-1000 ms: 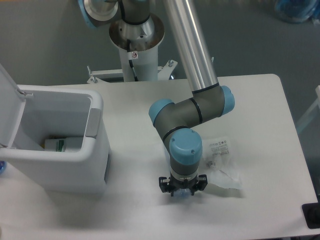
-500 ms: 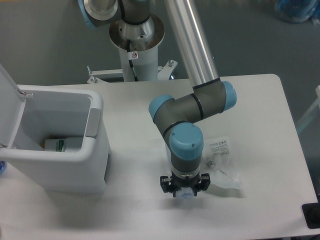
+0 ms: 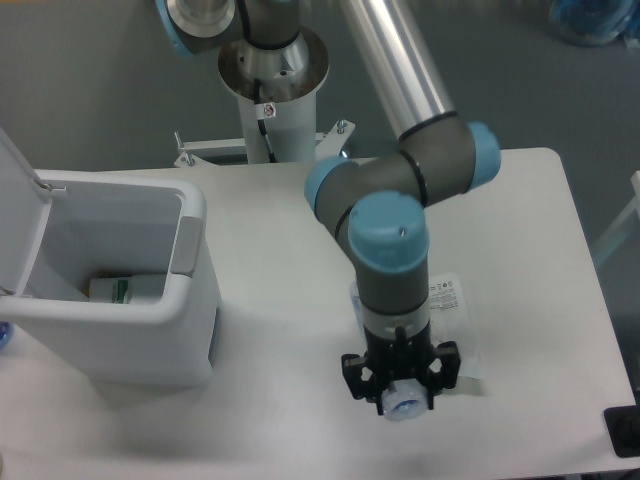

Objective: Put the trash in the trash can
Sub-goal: 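Lift the bottle and carry it over the white trash bin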

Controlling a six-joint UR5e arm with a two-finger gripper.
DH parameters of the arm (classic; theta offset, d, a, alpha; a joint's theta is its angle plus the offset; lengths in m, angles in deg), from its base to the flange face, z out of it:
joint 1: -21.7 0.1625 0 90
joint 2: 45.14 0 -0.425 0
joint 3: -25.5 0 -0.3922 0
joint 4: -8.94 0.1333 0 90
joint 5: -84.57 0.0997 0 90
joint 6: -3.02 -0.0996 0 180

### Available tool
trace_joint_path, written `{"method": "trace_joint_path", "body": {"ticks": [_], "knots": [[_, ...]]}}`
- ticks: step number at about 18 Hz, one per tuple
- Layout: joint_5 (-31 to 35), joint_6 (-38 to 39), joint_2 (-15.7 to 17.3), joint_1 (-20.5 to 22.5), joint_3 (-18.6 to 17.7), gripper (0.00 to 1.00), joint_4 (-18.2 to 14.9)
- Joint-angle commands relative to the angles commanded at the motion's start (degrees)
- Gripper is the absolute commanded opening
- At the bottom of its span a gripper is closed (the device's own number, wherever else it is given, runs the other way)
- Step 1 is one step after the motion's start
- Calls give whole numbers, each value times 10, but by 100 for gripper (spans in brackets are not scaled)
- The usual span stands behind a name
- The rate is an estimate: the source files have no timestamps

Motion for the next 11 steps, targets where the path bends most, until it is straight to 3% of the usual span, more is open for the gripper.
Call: {"method": "trace_joint_path", "body": {"ticks": [11], "knots": [[-149,40,113,-2,18,67,8]]}}
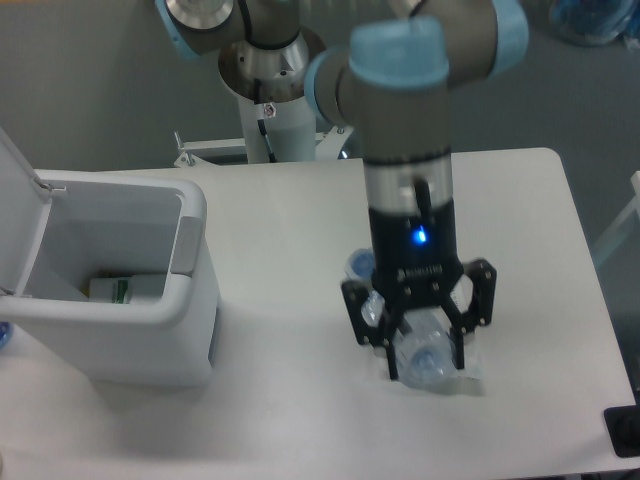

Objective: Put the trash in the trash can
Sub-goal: 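Lift the bottle and carry it over the white trash bin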

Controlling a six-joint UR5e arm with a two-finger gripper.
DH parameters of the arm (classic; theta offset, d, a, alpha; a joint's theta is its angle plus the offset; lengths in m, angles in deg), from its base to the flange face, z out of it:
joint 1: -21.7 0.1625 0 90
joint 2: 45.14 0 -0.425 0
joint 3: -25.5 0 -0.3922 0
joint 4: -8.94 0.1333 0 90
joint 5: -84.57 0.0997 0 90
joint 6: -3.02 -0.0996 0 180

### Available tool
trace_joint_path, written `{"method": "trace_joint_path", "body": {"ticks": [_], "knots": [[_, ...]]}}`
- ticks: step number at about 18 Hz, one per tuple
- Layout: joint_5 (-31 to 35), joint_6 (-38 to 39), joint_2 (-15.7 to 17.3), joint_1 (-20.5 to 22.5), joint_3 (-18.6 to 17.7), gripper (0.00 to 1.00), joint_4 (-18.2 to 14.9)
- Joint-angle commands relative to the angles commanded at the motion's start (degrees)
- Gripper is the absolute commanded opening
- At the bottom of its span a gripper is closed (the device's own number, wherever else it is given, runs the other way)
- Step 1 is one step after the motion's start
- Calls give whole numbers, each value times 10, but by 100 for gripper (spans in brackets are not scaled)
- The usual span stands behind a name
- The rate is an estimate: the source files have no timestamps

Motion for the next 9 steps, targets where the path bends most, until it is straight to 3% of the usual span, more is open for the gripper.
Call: {"method": "trace_joint_path", "body": {"ticks": [5,9], "knots": [[-15,25,39,-47,-2,67,0],[-16,50,43,-91,-3,67,0]]}}
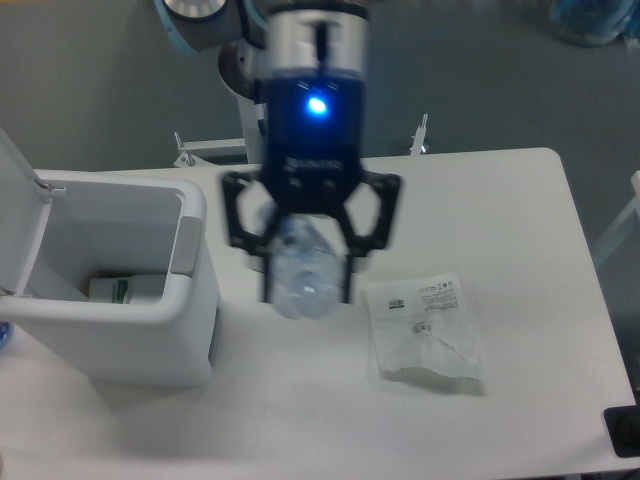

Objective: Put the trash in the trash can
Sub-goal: 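Lift the bottle and carry it over the white trash bin, then lower the bottle into the bin and open the gripper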

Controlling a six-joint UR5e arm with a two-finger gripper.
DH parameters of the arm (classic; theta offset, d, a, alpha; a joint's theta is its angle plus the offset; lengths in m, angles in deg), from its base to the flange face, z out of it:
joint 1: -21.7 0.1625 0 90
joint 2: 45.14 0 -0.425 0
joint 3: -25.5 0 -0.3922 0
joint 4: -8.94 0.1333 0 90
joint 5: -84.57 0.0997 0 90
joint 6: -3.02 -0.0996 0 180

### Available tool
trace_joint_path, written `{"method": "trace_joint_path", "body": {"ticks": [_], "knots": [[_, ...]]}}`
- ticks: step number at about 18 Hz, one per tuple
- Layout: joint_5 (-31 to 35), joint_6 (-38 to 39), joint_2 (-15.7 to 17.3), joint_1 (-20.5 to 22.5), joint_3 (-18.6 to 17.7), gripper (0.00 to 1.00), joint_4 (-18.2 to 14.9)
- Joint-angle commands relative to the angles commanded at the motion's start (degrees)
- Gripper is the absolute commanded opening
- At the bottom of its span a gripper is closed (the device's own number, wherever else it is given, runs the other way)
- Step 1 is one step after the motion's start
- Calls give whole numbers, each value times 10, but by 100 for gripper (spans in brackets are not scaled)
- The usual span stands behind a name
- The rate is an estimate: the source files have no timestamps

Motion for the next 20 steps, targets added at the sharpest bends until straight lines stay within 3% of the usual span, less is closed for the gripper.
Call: {"method": "trace_joint_path", "body": {"ticks": [9,17,20], "knots": [[1,33,2,-82,-22,67,0],[3,21,-1,-94,-66,67,3],[2,21,-3,-95,-66,67,25]]}}
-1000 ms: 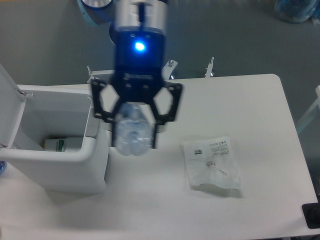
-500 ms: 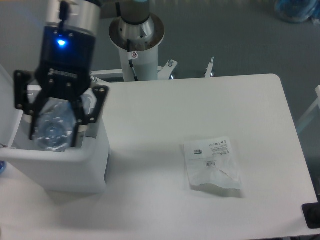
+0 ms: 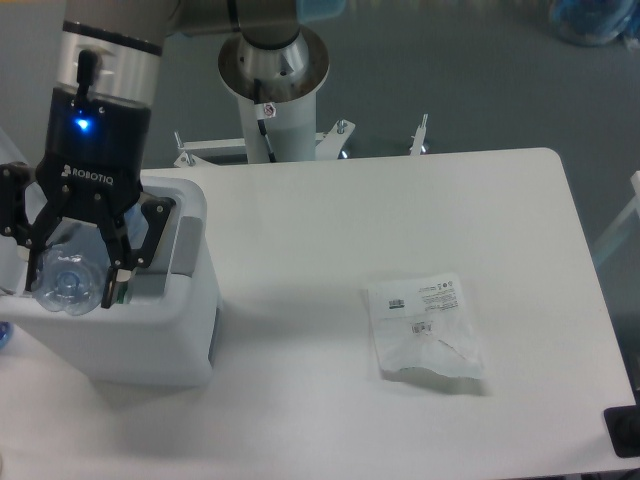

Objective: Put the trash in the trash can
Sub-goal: 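Lower the bottle into the bin and open the gripper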

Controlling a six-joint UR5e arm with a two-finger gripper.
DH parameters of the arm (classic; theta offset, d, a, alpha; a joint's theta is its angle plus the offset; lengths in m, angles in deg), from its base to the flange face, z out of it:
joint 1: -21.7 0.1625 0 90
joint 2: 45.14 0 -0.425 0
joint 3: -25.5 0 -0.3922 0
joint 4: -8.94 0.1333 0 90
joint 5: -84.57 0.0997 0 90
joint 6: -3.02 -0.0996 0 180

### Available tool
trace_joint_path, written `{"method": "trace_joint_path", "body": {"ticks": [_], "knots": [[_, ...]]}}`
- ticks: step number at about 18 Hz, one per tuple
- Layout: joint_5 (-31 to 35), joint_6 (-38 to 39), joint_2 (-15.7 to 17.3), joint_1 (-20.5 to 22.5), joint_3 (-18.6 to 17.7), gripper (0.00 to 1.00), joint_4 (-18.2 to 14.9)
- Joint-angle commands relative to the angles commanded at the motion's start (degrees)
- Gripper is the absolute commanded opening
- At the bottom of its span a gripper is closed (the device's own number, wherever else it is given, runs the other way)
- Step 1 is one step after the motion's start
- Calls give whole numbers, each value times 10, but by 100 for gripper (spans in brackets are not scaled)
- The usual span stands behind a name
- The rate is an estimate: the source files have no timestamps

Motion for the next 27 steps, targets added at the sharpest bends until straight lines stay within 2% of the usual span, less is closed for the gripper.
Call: {"method": "trace_joint_path", "body": {"ticks": [3,8,10,17,19,21,23,26,27], "knots": [[0,2,-15,-9,0,68,25],[-1,4,-22,-26,-10,68,27],[-1,5,-15,-31,-24,69,27],[-1,4,39,-31,-90,73,26],[0,4,43,-31,-97,85,26],[0,4,44,-30,-95,86,26],[0,-1,47,-28,-93,99,26],[3,-9,60,-12,-90,100,25],[4,-17,68,17,-89,100,25]]}}
